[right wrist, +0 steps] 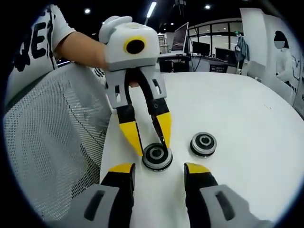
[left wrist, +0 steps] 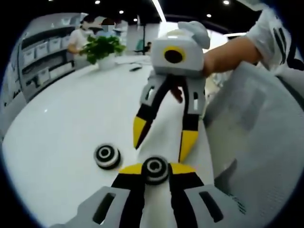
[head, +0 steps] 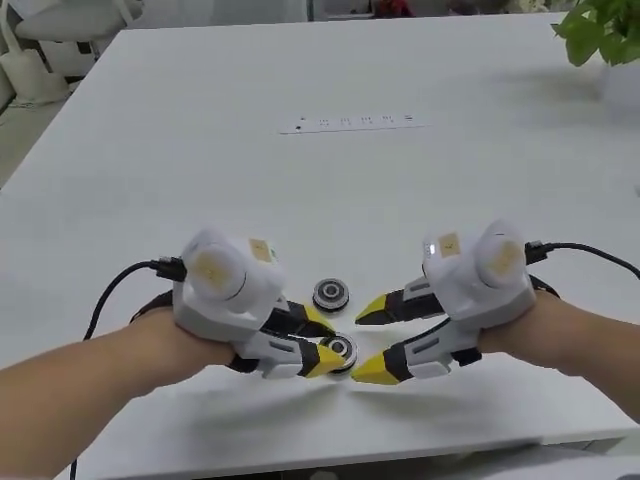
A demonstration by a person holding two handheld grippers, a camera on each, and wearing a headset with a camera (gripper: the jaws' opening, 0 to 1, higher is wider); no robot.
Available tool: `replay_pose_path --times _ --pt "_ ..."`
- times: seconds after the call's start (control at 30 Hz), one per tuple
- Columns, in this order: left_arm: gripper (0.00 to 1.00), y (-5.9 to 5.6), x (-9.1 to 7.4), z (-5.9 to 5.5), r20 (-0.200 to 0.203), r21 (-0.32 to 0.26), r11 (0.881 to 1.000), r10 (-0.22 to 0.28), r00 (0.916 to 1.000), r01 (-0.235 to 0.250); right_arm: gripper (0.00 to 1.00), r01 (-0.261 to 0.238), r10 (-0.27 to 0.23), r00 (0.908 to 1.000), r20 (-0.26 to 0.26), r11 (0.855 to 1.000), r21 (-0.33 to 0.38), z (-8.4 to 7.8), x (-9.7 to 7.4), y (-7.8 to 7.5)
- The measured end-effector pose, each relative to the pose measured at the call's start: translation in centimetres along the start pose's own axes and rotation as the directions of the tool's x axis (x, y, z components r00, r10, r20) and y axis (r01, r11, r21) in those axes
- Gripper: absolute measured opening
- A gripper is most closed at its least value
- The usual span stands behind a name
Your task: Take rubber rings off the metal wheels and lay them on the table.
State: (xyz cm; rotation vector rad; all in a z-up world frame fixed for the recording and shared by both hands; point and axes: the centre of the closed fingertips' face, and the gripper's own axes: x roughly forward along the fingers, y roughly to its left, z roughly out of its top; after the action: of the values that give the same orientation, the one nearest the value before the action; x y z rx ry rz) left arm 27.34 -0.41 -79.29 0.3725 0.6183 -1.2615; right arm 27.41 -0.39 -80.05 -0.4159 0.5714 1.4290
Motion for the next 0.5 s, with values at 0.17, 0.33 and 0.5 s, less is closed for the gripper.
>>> replay_pose_path --times 0.17,0.33,0.5 --pt "0.15 0.23 0.16 -0.11 0.000 0.009 1.000 0.014 0.9999 -0.014 0.38 -0.001 0.001 1.0000 0.001 1.000 0.000 0.00 0.04 0.04" --pt "0.14 0.23 0.19 -0.14 0.004 0.032 0.999 0.024 0.9997 -0.024 0.38 -0.003 0.003 1.0000 -0.001 1.000 -0.003 0.00 0.16 0.13" --pt "0.14 0.19 0.15 -0.15 0.000 0.044 0.998 0.038 0.9993 -0.038 0.37 -0.011 0.011 0.9999 0.002 1.000 0.007 -0.09 0.47 0.37"
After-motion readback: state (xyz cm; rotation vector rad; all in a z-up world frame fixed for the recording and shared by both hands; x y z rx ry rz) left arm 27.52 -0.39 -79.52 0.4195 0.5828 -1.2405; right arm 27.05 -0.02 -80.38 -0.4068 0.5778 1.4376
